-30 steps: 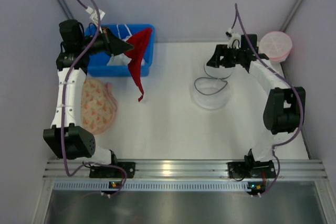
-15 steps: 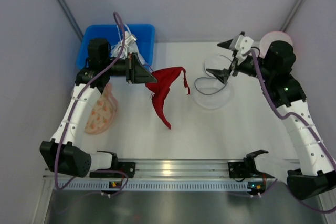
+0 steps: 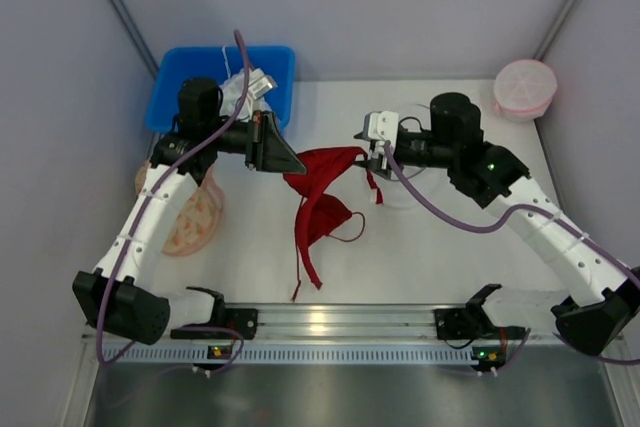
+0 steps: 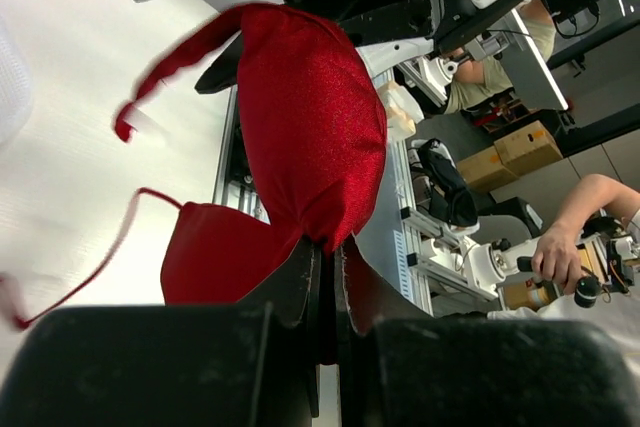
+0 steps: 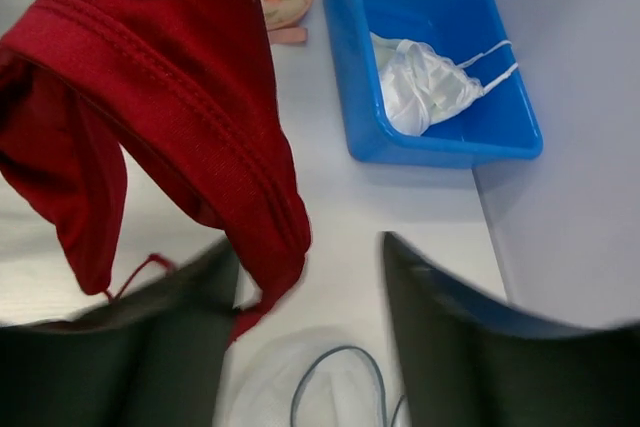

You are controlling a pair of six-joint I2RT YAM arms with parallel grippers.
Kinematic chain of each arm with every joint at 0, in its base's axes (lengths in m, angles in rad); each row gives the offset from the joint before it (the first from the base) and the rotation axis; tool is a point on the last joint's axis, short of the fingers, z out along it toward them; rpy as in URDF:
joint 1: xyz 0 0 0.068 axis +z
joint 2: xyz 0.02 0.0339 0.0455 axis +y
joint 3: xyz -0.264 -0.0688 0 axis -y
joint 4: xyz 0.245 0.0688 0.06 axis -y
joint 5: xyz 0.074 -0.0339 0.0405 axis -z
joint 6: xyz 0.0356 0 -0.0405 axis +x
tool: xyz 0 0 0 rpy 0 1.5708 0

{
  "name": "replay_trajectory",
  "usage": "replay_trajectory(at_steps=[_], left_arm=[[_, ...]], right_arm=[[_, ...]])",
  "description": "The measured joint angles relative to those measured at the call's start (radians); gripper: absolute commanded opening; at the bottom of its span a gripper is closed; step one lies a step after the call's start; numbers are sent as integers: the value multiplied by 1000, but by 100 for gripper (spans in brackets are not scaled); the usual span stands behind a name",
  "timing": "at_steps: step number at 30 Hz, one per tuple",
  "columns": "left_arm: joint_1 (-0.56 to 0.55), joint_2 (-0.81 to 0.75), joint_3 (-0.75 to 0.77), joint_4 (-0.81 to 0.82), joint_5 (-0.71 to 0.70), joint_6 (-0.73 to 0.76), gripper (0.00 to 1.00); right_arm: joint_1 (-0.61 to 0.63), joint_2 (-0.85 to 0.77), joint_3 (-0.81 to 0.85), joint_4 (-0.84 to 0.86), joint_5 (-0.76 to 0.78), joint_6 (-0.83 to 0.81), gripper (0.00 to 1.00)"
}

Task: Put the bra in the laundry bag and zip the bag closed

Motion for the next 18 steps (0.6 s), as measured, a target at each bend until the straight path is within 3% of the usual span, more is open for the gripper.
replay_trajectory(at_steps=[2,3,4,9,12,18], left_arm=[[-2,-1,-4,0,0,0,0],[-3,-1,-5,0,0,2,2],[-3,-2,-8,0,-1,5,6],[-4,-33,-49,6,-72,48,36],[-3,-81,-105,8,-245,108,51],[-3,-63,-209,4,-610,323,61]], right_arm=[[14,8,0,-2,21,2,26],[21,10,0,-2,40,9,6],[24,10,0,-1,57,12,0],[30,25,47,-10,169,53,0],[30,35,93,-18,221,72,0],[31,65,63,-40,309,83,0]])
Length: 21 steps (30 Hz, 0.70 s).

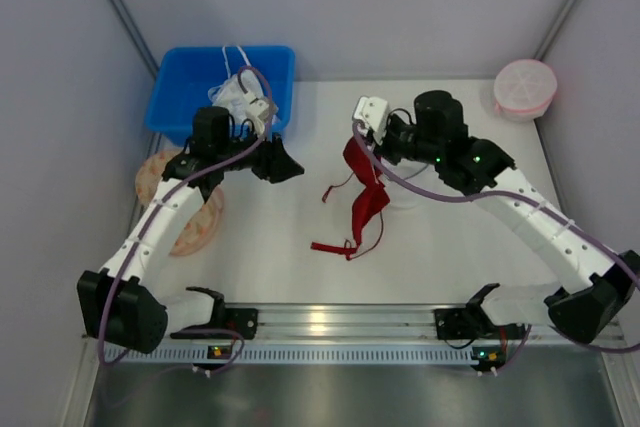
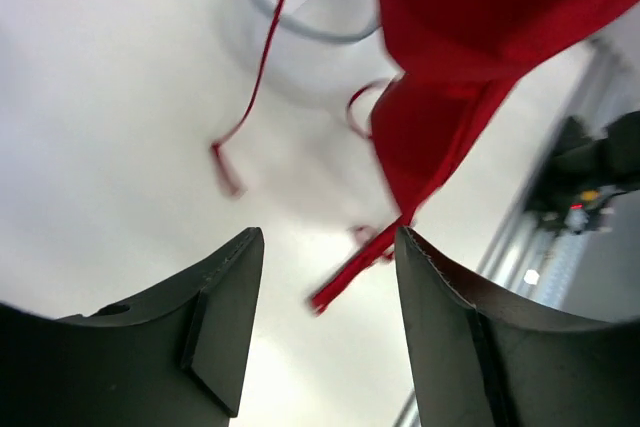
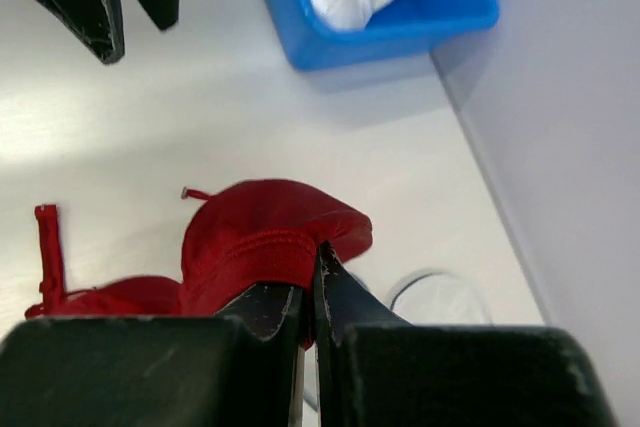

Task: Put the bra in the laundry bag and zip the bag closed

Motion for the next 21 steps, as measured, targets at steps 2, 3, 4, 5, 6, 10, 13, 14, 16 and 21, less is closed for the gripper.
replay_trajectory(at_steps=[2,3,4,5,6,10,13,14,16,21], left_arm=[[-2,23,-54,-4,-87,85,62],[-6,29,-90,-7,-127,130,62],[-13,30,-126,-11,-157,171,62],[-28,28,-168,-16,-188,216,62],[-44,26,-200,-24,-208,252,62],[-130,-2,-315,-42,-247,408,61],[-190,-39,-381,-46,-243,522,61],[-212,-53,-404,-47,-238,568,61],[-246,-69,-435,-40,-239,624,61],[-384,-101,-505,30,-332,687,61]], right_arm=[[0,26,-58,-3,53,-6,0],[0,44,-92,-8,84,-7,0],[0,64,-125,-17,115,-8,0],[0,82,-157,-25,141,-8,0],[0,97,-183,-37,165,-6,0],[-4,114,-227,-72,236,16,0],[-13,111,-216,-69,257,48,0],[-18,111,-208,-69,262,58,0],[-31,111,-183,-75,269,85,0],[-57,109,-121,-90,282,136,0]])
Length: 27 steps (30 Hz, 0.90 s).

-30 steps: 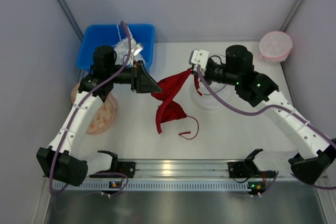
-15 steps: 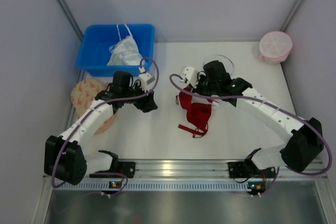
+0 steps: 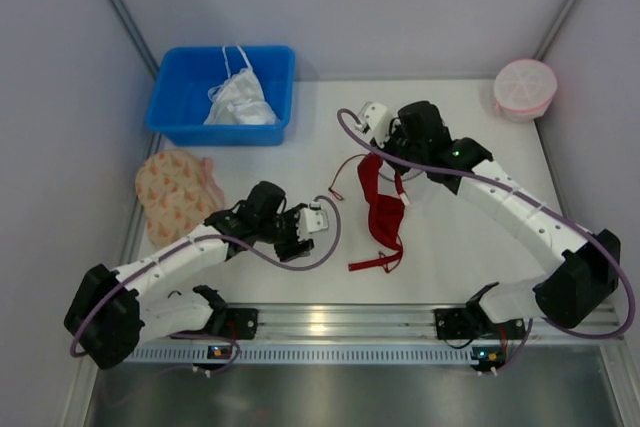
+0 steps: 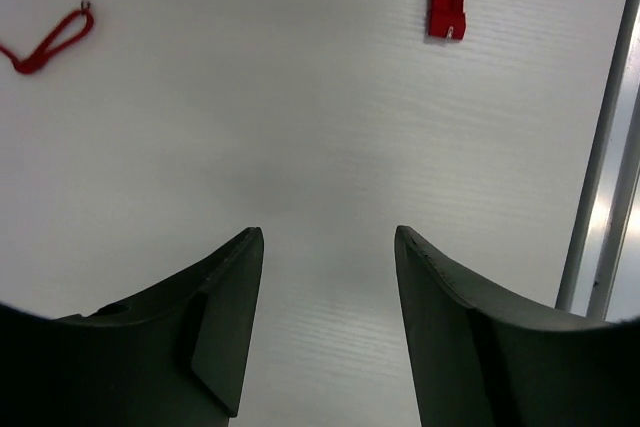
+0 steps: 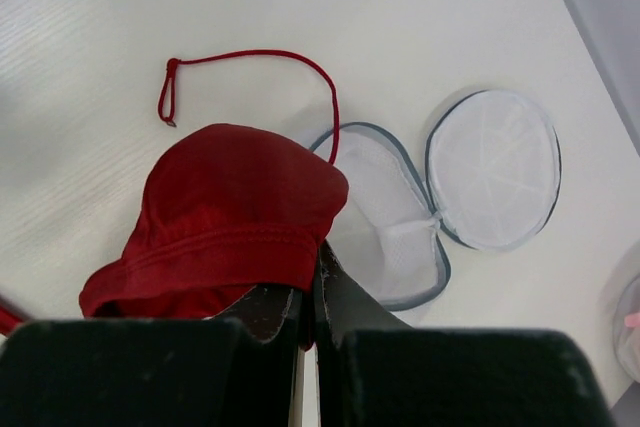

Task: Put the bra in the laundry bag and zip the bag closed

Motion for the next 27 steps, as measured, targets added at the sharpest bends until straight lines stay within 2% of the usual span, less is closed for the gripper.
replay_trajectory(at_steps=[4,7,12,17,27], left_arm=[[-175,31,7,87,-93,-9,60],[-290,110,37,149,-152,-37,61],[-418,218,53,262,-217,-72,62],[-478,344,134,305,-249,-108,63],[-503,568,319,341,-244,-154,57]], right_arm=[[-8,-7,2,-40,3,29,0],[-16,-10,0,-63,5,43,0],[-32,-14,0,-87,6,59,0],[-54,-15,0,-98,5,69,0],[-86,-15,0,-114,-12,92,0]])
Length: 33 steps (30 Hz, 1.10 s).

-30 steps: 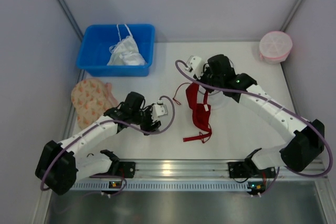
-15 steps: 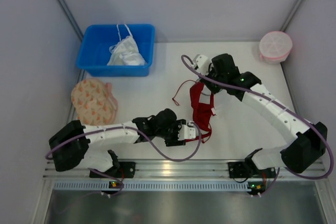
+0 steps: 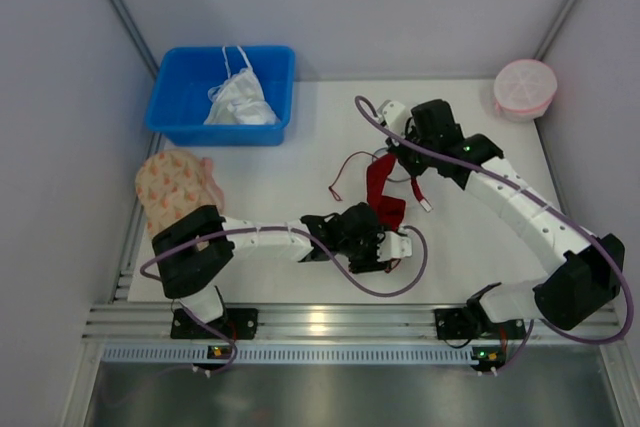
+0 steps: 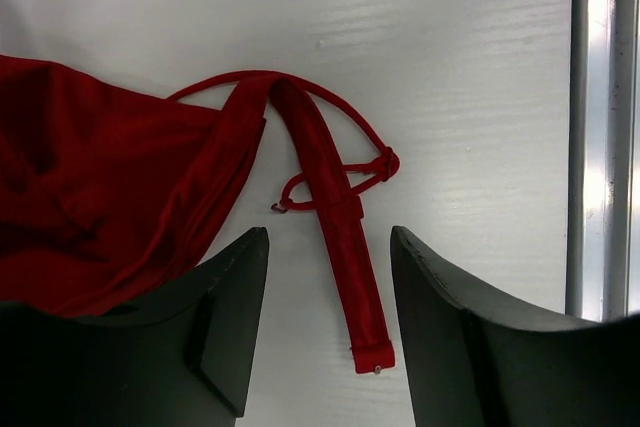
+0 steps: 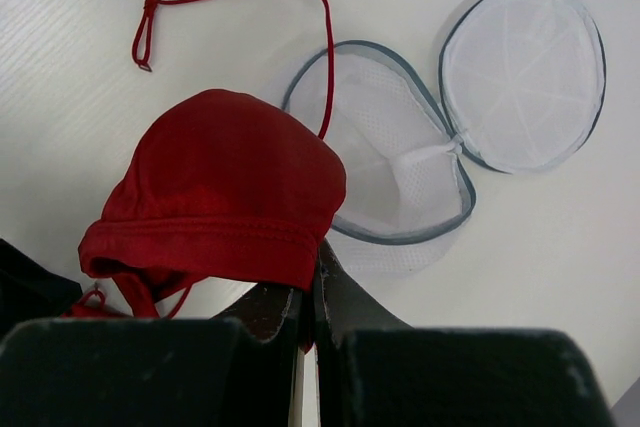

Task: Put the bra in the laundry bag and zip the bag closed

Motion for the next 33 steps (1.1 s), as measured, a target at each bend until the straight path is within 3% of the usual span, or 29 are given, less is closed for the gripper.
replay_trajectory(at_steps=[4,6,8,12,16,25,33], left_arm=[[-1,54,10,-27,11,-3,54],[-1,64,10,-59,10,-3,47],[-2,65,11,-74,11,-7,26],[-6,61,29,-145,5,-12,0],[39,-4,25,-269,7,-19,0],[444,-466,119,-511,87,-26,0],[453,-860,111,-623,31,-41,0]], right_arm=[[-24,0,0,-3,-12,3,0],[-34,0,0,-4,-15,3,0],[-39,0,0,-4,-17,3,0],[-40,-2,0,-6,-17,1,0],[-45,-18,1,-19,-17,-11,0],[-62,-50,75,-118,-27,-81,0],[-63,-67,159,-303,-77,-169,0]])
